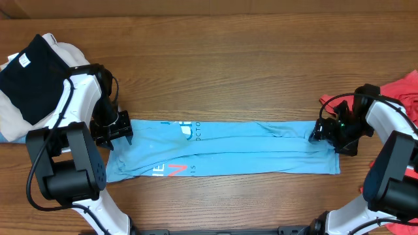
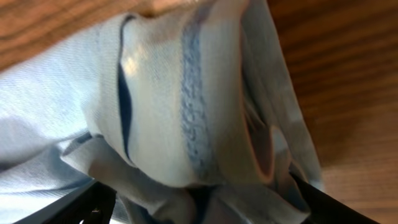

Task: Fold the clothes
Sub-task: 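Grasp the strip's right end with the right gripper and lift it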

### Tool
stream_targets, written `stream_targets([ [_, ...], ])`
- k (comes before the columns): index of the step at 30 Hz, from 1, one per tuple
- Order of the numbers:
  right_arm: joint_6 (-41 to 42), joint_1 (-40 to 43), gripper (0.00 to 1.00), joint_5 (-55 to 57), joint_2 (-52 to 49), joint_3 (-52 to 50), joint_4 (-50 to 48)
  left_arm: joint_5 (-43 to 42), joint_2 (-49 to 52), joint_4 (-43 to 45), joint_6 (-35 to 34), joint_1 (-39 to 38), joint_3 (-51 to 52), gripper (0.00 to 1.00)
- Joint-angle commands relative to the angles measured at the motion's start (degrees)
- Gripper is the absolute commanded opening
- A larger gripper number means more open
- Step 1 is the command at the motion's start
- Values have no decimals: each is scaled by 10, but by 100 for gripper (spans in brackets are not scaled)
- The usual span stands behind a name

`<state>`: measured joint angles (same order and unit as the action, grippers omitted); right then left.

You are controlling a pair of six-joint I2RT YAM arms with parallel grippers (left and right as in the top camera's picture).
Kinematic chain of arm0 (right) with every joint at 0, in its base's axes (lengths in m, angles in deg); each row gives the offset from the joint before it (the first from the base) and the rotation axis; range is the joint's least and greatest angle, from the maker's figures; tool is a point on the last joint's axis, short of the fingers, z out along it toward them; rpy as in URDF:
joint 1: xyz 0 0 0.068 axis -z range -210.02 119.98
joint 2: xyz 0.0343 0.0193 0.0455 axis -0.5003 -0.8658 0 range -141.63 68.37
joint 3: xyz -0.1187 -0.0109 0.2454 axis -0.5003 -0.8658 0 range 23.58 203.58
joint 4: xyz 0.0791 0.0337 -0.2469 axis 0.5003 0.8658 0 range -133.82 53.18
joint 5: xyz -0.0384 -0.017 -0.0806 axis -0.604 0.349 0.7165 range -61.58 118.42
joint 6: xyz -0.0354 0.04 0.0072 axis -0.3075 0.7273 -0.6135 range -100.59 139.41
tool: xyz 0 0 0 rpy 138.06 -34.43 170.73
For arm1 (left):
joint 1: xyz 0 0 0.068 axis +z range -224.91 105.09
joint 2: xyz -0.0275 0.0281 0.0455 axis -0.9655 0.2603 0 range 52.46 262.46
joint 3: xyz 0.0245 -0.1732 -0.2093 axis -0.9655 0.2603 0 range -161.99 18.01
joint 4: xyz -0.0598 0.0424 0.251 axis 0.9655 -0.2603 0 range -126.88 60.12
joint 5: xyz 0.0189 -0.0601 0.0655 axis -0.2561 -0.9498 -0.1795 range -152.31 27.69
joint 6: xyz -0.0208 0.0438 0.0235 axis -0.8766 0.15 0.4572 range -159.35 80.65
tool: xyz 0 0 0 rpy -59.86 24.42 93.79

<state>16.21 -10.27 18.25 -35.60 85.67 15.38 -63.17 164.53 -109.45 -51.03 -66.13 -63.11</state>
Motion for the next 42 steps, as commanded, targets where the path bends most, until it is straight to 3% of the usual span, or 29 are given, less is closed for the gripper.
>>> stream_targets([
  [1,2,7,88,12,17,45,18,-4,-12,1,-1,5,1,54],
  [12,0,7,95,18,16,53,25,-4,-12,1,-1,5,1,54],
  [23,0,7,94,-3,16,-55,-68,-4,-12,1,-1,5,1,54],
  [26,0,7,81,-48,16,-70,-84,-4,-12,1,-1,5,1,54],
  [28,0,5,68,-68,16,-70,-86,-4,-12,1,-1,5,1,54],
  [32,0,5,26,-75,16,-70,-89,-4,-12,1,-1,5,1,54],
  [35,2,5,4,-76,16,-69,-93,-4,-12,1,-1,5,1,54],
  [42,20,6,4,-75,16,-10,-67,-9,-12,1,-1,5,-1,53],
])
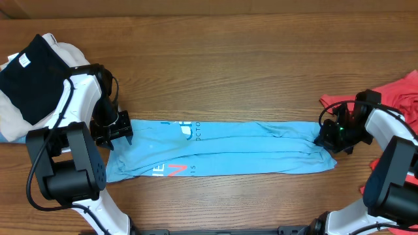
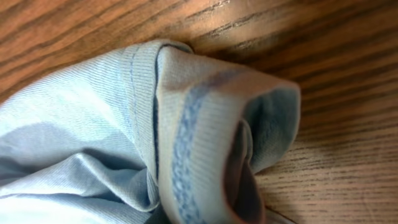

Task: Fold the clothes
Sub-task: 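Grasp the strip's right end with the right gripper and lift it, then fold the right end leftward over the strip's middle with the right gripper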

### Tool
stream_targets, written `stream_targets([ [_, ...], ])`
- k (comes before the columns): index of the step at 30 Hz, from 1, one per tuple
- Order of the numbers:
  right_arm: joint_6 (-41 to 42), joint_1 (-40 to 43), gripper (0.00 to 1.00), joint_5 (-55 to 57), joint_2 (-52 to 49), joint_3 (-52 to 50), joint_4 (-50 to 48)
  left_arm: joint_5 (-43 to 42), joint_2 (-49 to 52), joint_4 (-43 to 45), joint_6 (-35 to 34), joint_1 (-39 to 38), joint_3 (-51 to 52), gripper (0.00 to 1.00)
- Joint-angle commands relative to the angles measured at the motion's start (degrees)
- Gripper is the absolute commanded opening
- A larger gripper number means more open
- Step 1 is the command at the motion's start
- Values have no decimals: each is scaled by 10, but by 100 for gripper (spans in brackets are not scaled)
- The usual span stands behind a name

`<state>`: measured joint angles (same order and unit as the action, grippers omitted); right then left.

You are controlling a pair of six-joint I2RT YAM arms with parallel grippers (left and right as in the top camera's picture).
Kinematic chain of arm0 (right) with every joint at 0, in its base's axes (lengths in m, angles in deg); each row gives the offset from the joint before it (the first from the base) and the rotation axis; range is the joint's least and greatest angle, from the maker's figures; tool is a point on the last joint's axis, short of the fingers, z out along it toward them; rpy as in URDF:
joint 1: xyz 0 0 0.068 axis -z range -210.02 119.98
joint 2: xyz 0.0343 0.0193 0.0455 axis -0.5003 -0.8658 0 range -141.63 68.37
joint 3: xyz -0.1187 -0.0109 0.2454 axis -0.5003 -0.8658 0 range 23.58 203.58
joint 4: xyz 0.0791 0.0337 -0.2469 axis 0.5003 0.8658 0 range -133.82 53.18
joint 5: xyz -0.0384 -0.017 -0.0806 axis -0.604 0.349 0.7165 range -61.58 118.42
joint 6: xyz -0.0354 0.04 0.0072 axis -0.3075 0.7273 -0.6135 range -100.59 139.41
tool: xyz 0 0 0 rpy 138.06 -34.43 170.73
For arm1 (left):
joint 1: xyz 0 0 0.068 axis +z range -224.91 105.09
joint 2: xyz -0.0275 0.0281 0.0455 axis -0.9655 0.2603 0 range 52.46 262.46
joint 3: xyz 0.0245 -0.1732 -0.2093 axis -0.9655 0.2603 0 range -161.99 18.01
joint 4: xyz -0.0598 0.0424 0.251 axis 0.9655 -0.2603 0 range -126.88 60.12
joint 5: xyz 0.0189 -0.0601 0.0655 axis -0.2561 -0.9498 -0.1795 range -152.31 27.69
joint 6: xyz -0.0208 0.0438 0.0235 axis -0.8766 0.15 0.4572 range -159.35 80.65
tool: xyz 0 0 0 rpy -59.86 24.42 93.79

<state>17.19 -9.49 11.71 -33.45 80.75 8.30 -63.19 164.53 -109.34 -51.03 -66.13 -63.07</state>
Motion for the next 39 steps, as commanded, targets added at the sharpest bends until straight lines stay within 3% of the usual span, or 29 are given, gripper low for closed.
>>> stream_targets([
  [1,10,-2,4,-8,-5,54,11,-12,-12,0,-1,5,-4,52],
  [7,27,-2,4,82,-5,148,71,-37,-12,5,-1,6,-48,52],
  [16,27,-32,4,89,-5,215,152,-63,-12,1,-1,5,-94,55],
  [29,97,-275,4,60,-5,215,152,-63,-12,1,-1,5,-94,56],
  [39,183,-430,4,62,-5,208,79,-63,-12,1,-1,5,-94,57],
])
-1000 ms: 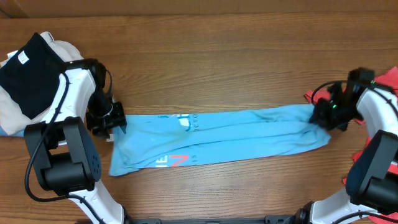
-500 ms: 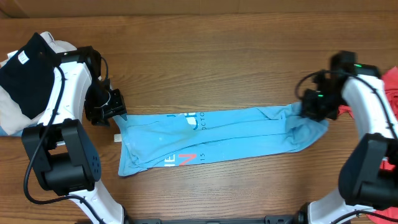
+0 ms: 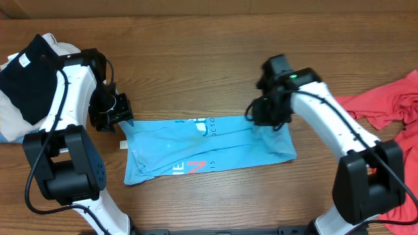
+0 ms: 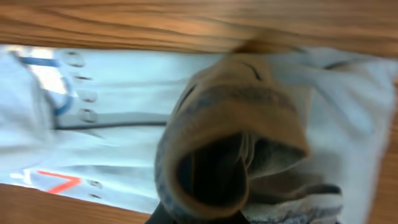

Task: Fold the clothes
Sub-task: 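Fold the right end leftward over the strip's middle with the right gripper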

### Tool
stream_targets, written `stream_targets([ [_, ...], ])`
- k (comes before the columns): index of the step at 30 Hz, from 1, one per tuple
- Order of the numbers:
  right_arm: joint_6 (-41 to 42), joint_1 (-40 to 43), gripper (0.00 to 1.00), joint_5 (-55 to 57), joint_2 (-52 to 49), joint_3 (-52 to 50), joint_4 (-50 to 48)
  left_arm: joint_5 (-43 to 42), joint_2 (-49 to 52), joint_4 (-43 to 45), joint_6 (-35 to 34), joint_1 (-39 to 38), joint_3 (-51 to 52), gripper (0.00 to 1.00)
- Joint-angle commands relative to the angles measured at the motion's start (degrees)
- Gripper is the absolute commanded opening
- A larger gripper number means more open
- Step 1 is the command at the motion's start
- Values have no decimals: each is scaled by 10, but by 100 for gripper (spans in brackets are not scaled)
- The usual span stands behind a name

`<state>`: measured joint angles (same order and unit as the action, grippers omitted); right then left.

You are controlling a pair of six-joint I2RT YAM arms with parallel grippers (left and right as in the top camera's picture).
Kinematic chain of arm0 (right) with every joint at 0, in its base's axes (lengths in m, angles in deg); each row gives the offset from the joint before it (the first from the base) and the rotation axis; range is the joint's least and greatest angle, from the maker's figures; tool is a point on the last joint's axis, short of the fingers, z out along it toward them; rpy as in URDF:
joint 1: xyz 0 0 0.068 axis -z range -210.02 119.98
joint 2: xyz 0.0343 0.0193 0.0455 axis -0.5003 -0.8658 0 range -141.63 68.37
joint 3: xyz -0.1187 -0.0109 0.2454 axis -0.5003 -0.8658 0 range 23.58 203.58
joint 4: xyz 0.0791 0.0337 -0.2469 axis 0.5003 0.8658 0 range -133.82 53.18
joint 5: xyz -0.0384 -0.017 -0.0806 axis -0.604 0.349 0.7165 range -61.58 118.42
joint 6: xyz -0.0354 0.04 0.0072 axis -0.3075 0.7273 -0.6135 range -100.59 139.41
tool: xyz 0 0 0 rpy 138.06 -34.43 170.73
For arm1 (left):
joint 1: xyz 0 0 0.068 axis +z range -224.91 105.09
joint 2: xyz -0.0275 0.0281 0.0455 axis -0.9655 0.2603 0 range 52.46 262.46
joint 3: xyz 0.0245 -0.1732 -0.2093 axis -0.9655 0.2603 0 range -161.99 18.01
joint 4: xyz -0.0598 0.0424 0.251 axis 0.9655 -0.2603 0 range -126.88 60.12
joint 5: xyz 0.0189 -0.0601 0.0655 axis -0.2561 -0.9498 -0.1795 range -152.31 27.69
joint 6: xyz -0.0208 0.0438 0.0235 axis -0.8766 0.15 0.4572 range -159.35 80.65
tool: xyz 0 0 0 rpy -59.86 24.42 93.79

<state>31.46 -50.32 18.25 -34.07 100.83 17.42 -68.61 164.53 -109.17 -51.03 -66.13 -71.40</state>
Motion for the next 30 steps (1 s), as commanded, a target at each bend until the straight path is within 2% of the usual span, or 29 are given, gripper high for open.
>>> stream_targets([
  [1,45,-30,4,-4,0,7,-21,-8,-12,-1,-1,5,-11,57],
  [8,60,-70,4,-4,-6,6,-42,-8,-12,-1,1,5,-11,57],
  [26,60,-108,5,-15,-6,0,-57,-8,-12,-2,1,5,-11,57],
  [30,60,-123,13,-14,-6,0,-65,-8,-12,-2,1,5,-11,57],
])
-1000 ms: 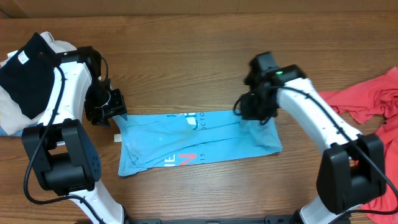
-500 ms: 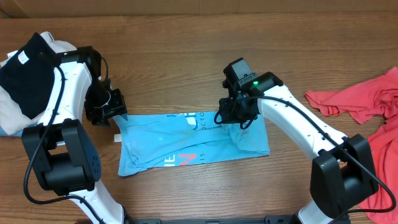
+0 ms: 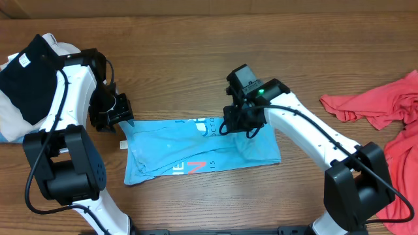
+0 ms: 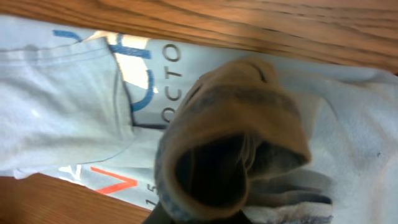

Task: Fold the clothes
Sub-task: 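Fold the right end leftward over the strip's middle with the right gripper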

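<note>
A light blue shirt [image 3: 176,153] with printed letters lies across the table's middle, its right end doubled back over itself. My right gripper [image 3: 238,124] is above the shirt's upper edge, shut on that bunched end. In the right wrist view the held hem [image 4: 236,124] loops up in front of the right gripper [image 4: 202,214], with the flat shirt [image 4: 68,124] below. My left gripper [image 3: 115,120] sits at the shirt's upper left corner; its jaws are not readable from above. A small white tag [image 3: 122,145] shows at the shirt's left edge.
A pile of black and pale clothes [image 3: 29,81] lies at the far left, behind the left arm. A red garment [image 3: 382,104] is spread at the right edge, with more red cloth [image 3: 401,196] toward the front right corner.
My right gripper has moved further left with the shirt's end, from about the shirt's right third to near its middle. The shirt's right fold line now lies further left. The left arm is unchanged.
The shirt first lay stretched out long, with a gripper at each end. The right gripper then stayed shut on the right end. By the third moment that end was doubled back leftward and the left gripper had shifted back. Now the shirt is shorter still.
</note>
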### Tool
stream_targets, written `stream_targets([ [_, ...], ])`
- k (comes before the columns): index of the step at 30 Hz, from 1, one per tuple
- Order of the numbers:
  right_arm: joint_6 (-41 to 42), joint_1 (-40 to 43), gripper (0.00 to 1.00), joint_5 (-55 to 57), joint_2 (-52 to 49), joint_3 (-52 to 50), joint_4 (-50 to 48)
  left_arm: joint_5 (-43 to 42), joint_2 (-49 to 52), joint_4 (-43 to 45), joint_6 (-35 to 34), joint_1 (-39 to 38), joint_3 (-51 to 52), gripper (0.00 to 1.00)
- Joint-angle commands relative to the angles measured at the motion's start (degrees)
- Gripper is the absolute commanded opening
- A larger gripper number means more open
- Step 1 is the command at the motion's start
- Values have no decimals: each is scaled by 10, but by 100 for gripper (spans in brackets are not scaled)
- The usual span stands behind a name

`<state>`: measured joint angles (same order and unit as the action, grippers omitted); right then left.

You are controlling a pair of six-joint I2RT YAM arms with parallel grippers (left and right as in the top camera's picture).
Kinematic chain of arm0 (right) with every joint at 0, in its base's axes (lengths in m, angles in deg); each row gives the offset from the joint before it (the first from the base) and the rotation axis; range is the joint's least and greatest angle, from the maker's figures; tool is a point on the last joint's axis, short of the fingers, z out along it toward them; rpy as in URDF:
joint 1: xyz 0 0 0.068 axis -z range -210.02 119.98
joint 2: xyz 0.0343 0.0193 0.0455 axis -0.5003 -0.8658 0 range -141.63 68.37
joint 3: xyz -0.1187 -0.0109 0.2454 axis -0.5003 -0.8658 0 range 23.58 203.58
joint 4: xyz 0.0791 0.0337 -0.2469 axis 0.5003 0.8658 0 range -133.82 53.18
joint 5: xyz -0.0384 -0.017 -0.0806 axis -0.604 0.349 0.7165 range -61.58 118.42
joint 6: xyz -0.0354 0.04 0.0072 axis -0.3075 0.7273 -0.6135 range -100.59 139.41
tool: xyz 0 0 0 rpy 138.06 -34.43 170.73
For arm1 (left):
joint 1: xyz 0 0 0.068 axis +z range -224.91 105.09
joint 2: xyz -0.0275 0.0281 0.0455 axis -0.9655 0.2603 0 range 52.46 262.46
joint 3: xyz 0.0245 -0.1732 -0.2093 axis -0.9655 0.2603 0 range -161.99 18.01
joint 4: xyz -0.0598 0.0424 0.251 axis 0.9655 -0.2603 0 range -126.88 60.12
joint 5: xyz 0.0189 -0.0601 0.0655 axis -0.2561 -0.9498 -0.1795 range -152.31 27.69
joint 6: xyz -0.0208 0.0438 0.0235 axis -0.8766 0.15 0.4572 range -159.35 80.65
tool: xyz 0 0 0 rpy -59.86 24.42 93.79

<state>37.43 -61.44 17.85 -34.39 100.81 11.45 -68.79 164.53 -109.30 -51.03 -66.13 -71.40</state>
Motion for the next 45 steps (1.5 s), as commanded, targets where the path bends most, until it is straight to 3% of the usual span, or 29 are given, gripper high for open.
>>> stream_targets([
  [1,0,-16,15,-10,-2,0,-7,-6,-12,-2,1,5,-11,57],
  [4,0,-21,37,-11,-2,0,-11,-6,-12,-2,1,5,-11,57],
  [11,-39,-23,46,-10,-2,0,-2,-6,-12,-2,1,5,-11,57],
  [23,-28,-3,45,142,-3,-3,51,-6,-12,-2,1,5,-11,57],
  [35,-28,-1,49,68,-3,-75,30,-6,-12,0,1,5,-11,57],
  [38,-28,-1,45,63,-3,-92,15,-6,-12,0,1,5,-11,57],
  [42,-28,-1,24,31,-3,-94,-9,-6,-12,0,1,5,-11,57],
  [45,-35,-1,14,-8,-3,-94,-31,-6,-12,0,1,5,-11,58],
])
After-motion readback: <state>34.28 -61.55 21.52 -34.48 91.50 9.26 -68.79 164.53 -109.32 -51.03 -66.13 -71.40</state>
